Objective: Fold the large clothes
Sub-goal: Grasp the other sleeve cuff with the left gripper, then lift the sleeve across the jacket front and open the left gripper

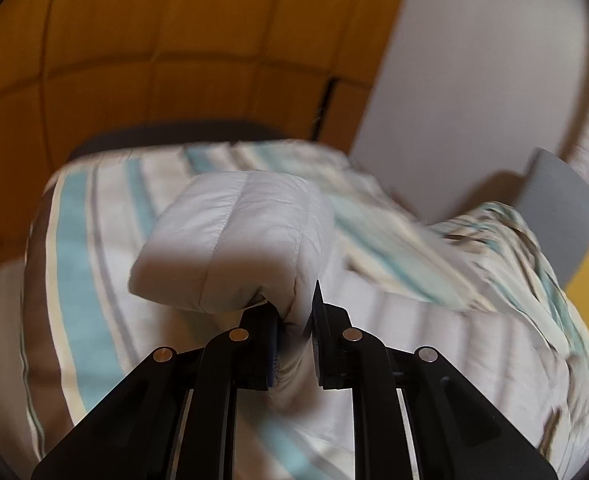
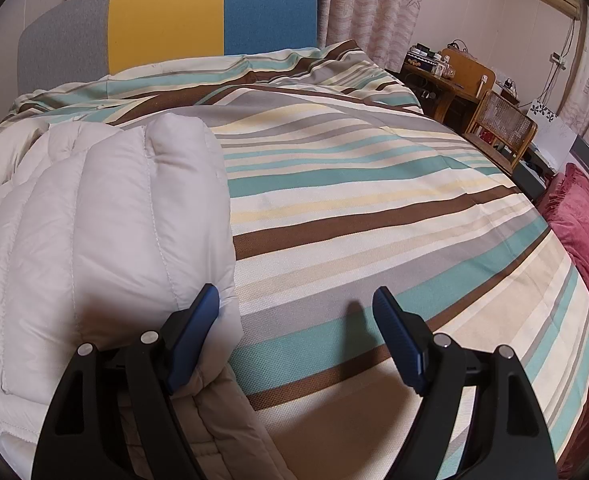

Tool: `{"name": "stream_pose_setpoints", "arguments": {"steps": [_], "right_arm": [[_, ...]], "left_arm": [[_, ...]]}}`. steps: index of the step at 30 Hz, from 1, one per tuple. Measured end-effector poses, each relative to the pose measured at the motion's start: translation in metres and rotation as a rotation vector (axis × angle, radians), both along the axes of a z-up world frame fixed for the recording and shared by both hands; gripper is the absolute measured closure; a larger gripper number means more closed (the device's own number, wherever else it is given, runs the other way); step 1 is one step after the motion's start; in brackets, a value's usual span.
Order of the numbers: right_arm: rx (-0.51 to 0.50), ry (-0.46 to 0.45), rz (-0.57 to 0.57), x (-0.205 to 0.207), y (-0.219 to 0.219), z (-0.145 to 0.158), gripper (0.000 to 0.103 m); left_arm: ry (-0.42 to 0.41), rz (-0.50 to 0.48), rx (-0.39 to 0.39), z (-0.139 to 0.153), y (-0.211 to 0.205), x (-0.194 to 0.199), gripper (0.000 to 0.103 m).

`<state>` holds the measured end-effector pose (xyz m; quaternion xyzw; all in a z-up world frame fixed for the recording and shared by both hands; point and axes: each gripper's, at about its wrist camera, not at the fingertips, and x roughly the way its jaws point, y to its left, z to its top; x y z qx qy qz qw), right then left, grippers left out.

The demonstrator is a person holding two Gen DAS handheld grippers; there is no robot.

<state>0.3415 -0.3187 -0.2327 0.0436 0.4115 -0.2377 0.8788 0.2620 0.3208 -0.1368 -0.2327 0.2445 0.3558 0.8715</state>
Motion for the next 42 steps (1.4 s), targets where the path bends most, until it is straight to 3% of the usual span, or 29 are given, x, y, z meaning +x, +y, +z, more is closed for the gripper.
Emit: {"name": "stream_pose_setpoints", "arguments": {"steps": [6,9,13,30,42], "right_arm": [[0.003,0.0,-0.001,0.001,0.0,0.0,0.024],[0.008,-0.002,-0.001,0.001,0.0,0.0,0.024],[0.01,-0.002,-0.002,0.002,0.001,0.0,0.024],[0.013,-0.002,-0.002,0.001,0.0,0.0,0.024],[0.013,-0.002,-0.002,0.001,0.0,0.0,0.024]], "left_arm": [[-0.02,-0.223,0.214,0.032,-0.097,0.019,0.089],[0.022,-0.318,0.344,0.038,-0.153,0.031,0.089],[0.044,-0.428,0.456,0.036,-0.211,0.042,0.089],[0.132,-0.832,0.578,-0.011,-0.393,0.069,0.089],[0.265,-1.055,0.632,-0.062,-0.449,0.078,0.089]]}}
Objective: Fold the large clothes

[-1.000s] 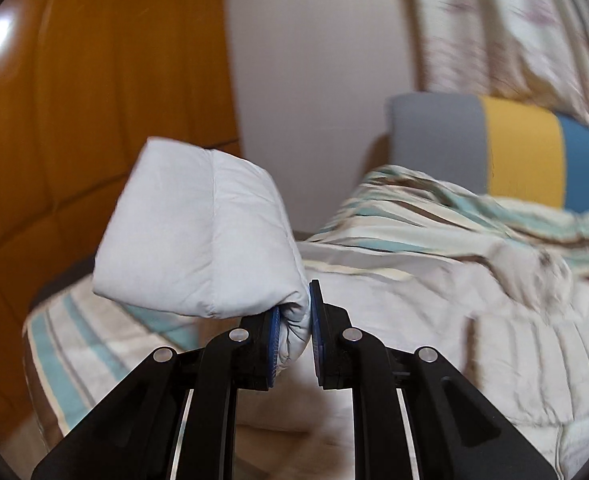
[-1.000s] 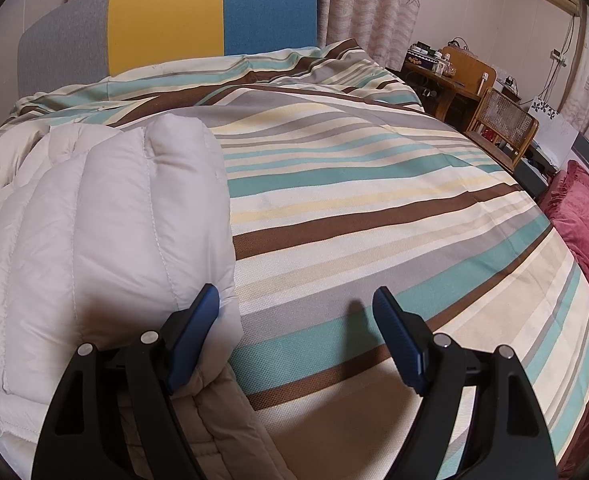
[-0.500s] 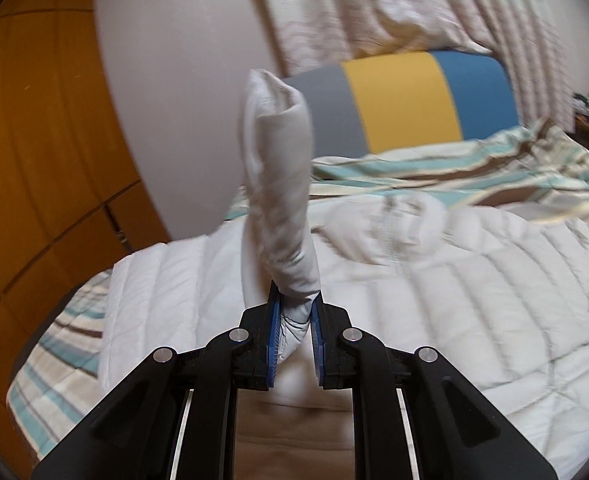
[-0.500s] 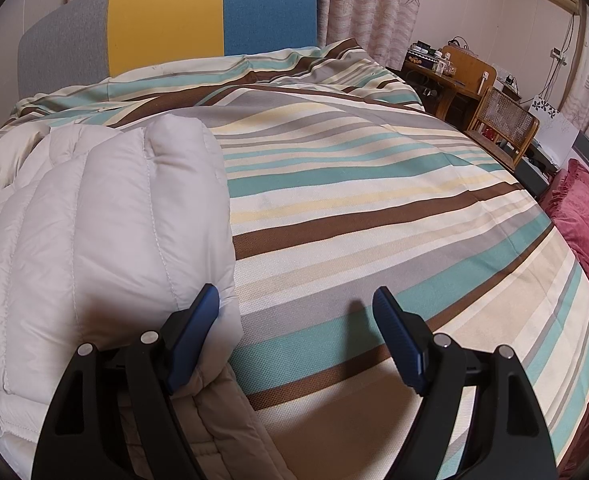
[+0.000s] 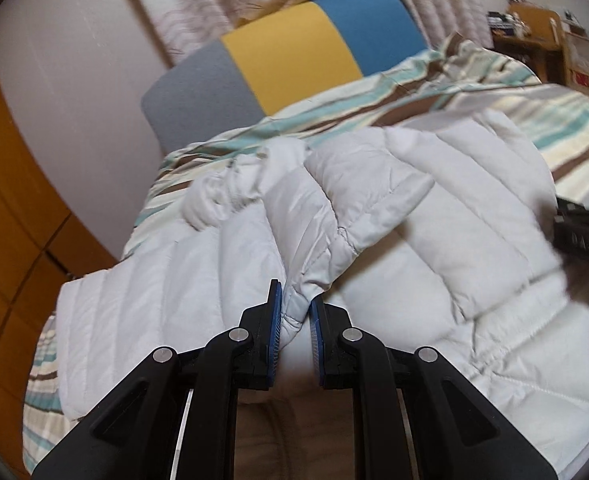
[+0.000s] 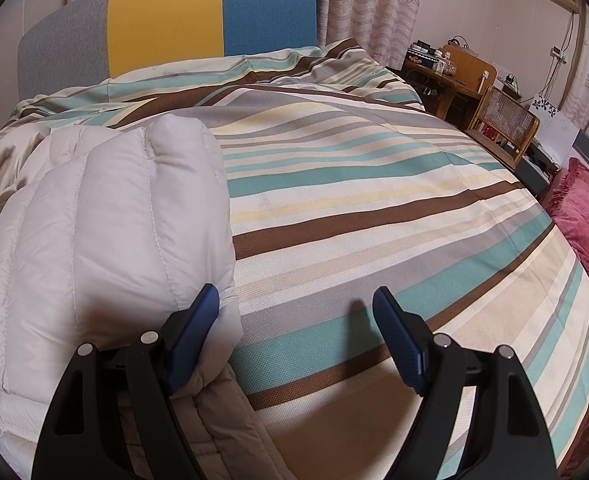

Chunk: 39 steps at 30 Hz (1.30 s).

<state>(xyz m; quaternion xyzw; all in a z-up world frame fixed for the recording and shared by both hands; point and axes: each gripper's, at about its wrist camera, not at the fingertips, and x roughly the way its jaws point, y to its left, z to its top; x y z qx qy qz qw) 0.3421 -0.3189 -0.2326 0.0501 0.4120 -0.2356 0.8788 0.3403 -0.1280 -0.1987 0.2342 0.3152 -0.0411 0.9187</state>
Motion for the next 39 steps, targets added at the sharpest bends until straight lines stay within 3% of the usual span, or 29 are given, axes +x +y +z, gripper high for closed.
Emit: {"name": "stream_pose_setpoints", "arguments": {"steps": [3,5,6,7,9,11,14,16,19,22,25,28,31,33,36,39], "right_arm": [[0.0,0.0,0.0,0.0,0.0,0.0,0.024],[0.0,0.0,0.001,0.0,0.0,0.0,0.024],[0.0,-0.001,0.0,0.0,0.0,0.0,0.024],[-0.002,-0.004,-0.001,-0.001,0.0,0.001,0.024],[-0.011,-0.009,0.002,-0.001,0.002,0.002,0.024],[-0.02,-0.028,0.009,-0.003,0.004,0.008,0.024],[-0.06,-0.099,0.076,-0.01,0.021,0.032,0.023],[-0.064,-0.146,0.151,-0.01,0.038,0.053,0.015],[-0.01,-0.191,0.28,0.008,0.074,0.078,0.01],[0.058,-0.157,0.394,0.039,0.113,0.08,0.01],[0.089,-0.151,0.466,0.062,0.145,0.073,0.01],[0.008,-0.086,0.471,0.081,0.164,0.057,0.011],[-0.087,-0.001,0.414,0.08,0.157,0.034,0.011],[-0.077,0.016,0.377,0.069,0.145,0.018,0.011],[-0.041,-0.007,0.382,0.058,0.135,0.002,0.011],[-0.008,-0.013,0.39,0.06,0.13,0.002,0.011]], "left_arm": [[0.016,-0.035,0.001,-0.006,-0.001,-0.002,0.089],[0.021,-0.043,-0.013,-0.004,-0.002,-0.004,0.08],[0.026,-0.049,-0.034,0.0,0.001,-0.007,0.064],[0.025,-0.057,-0.067,0.006,0.006,-0.011,0.035],[0.0,-0.086,-0.182,0.024,0.022,-0.025,0.016],[-0.01,-0.098,-0.274,0.041,0.041,-0.038,0.016],[-0.045,-0.062,-0.326,0.057,0.073,-0.045,0.016],[-0.069,0.021,-0.356,0.064,0.106,-0.04,0.016],[-0.087,0.237,-0.454,0.069,0.172,-0.021,0.016],[-0.083,0.414,-0.566,0.066,0.225,-0.01,0.016],[-0.058,0.529,-0.579,0.062,0.256,0.004,0.017],[-0.031,0.552,-0.569,0.054,0.266,0.015,0.017],[0.022,0.565,-0.504,0.04,0.266,0.032,0.017],[0.056,0.584,-0.48,0.024,0.267,0.04,0.017],[0.15,0.569,-0.527,-0.01,0.273,0.05,0.017],[0.163,0.581,-0.611,-0.015,0.284,0.045,0.017]]}}
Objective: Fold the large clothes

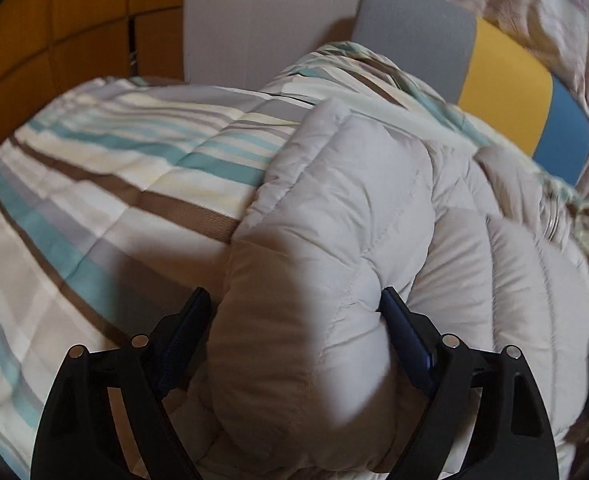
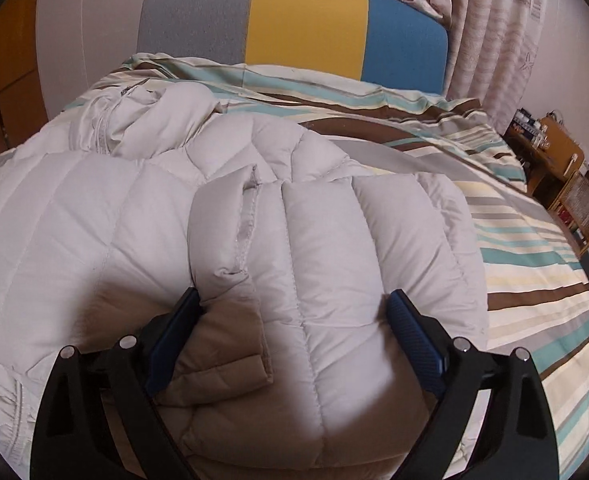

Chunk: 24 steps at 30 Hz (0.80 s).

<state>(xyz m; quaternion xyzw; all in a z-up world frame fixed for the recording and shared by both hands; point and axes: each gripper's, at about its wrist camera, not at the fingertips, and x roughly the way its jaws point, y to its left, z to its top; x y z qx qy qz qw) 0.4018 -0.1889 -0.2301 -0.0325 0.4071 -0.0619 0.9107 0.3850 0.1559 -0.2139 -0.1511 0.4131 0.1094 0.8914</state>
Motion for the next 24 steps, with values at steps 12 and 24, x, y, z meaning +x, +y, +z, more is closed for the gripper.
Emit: {"name": "stream_pose_setpoints", "arguments": {"steps": [12,24], "right_arm": [[0.302,-0.115,0.177,0.003,0.007,0.069,0.03],[0.188,-0.027,0.19,0.025,0.024,-0.004,0.031]], "left_arm": [[-0.208,-0.061,0.089,0.075,-0.03,-0.012,0.026],[-0.009,-0.123,0.177,-0.007,-0.03,0.052,0.029]]}}
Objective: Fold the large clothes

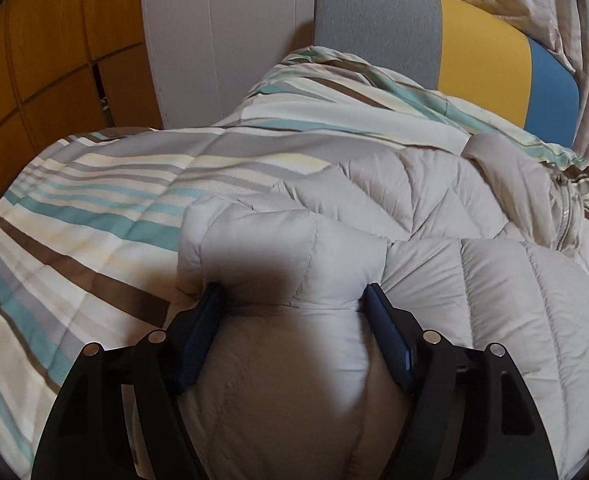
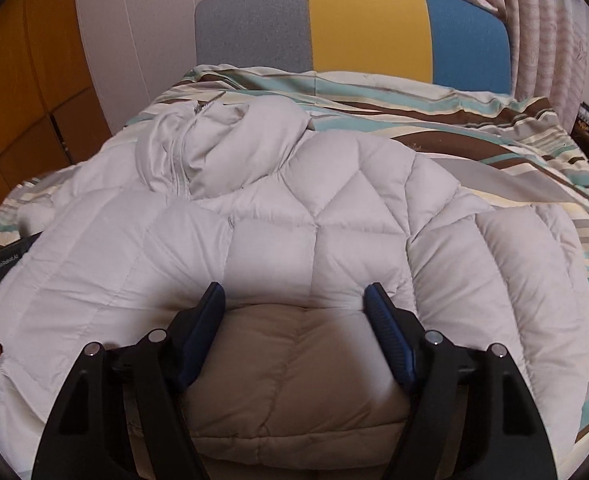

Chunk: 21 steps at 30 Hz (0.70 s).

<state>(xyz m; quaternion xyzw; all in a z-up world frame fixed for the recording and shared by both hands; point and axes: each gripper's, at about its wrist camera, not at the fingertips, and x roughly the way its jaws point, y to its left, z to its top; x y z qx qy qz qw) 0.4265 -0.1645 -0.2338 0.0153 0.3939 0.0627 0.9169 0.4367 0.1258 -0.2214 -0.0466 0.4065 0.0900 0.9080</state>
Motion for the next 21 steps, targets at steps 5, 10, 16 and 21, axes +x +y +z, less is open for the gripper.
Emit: {"name": "stream_pose_setpoints", "arguments": {"steps": [5,10,16,21], "right_arm": [[-0.006,0.007,0.0,0.001,-0.001,-0.003,0.03],[-0.031,-0.002,0.001,-0.005,0.002,0.008,0.024],[-0.004,-0.007,-0.018,-0.031,-0.003,0.033,0.02],[-0.007,0.01,-0.007,-0.069,-0.004,0.051,0.02]], "left_arm": [[0.017,0.001,0.011,0.0,0.0,0.003,0.027],[0.001,0.008,0.023,0.026,0.002,-0.021,0.006],[-0.045,0.007,-0.096,0.05,0.014,-0.082,0.006],[-0.028,-0.003,-0.132,0.043,0.014,-0.134,0.006]]}}
